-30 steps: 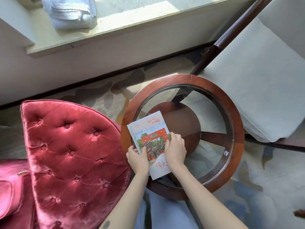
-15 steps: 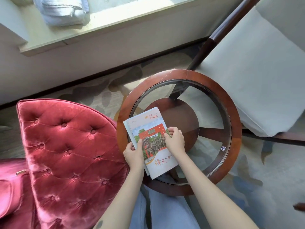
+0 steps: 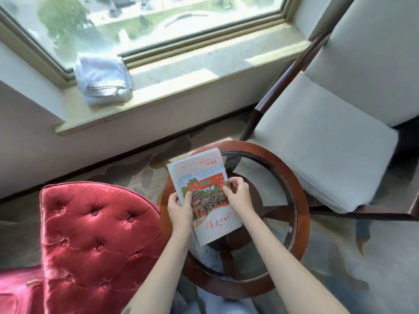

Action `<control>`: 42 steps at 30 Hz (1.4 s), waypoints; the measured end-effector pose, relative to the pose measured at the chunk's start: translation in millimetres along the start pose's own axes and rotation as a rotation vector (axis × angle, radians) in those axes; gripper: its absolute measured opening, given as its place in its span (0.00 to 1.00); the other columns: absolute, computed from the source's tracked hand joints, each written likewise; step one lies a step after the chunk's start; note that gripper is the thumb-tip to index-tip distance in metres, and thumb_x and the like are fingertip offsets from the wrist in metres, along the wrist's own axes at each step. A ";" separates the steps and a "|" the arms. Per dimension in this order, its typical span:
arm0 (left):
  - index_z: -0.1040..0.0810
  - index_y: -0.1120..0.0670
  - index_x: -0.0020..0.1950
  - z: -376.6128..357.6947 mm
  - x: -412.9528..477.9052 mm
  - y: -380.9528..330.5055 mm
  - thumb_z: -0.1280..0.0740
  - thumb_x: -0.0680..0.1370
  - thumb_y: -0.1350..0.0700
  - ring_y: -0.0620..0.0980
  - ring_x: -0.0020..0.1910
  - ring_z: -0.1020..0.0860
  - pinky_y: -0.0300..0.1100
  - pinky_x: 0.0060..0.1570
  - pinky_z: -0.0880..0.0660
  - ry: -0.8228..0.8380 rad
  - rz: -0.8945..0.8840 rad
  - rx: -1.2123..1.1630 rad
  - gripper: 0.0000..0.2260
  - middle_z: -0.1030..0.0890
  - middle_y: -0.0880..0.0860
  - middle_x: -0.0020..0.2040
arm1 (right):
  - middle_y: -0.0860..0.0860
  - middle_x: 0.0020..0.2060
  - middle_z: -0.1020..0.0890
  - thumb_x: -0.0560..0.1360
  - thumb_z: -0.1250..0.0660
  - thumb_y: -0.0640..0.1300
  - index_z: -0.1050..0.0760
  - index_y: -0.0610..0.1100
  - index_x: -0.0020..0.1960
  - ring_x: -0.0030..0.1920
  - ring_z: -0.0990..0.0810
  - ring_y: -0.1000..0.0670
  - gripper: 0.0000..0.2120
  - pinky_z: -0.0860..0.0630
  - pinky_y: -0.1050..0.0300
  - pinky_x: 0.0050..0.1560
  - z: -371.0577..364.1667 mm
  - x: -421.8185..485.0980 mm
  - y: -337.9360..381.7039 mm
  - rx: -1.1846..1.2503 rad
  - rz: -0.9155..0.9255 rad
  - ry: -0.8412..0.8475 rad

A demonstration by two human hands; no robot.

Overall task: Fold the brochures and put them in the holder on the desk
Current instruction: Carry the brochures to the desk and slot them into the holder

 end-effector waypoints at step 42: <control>0.26 0.54 0.50 -26.6 -360.5 -176.4 0.34 0.76 0.53 0.50 0.43 0.20 0.43 0.36 0.22 0.764 -0.571 -0.063 0.07 0.20 0.52 0.43 | 0.48 0.46 0.22 0.74 0.32 0.39 0.28 0.40 0.55 0.46 0.22 0.51 0.11 0.26 0.59 0.47 273.6 -354.0 68.5 0.385 0.429 -0.849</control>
Point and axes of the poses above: each hand's wrist, its own x-axis towards the middle knuckle, its own z-axis out of the back of the hand, y = z × x, the point moved 1 cm from there along x, towards the middle knuckle
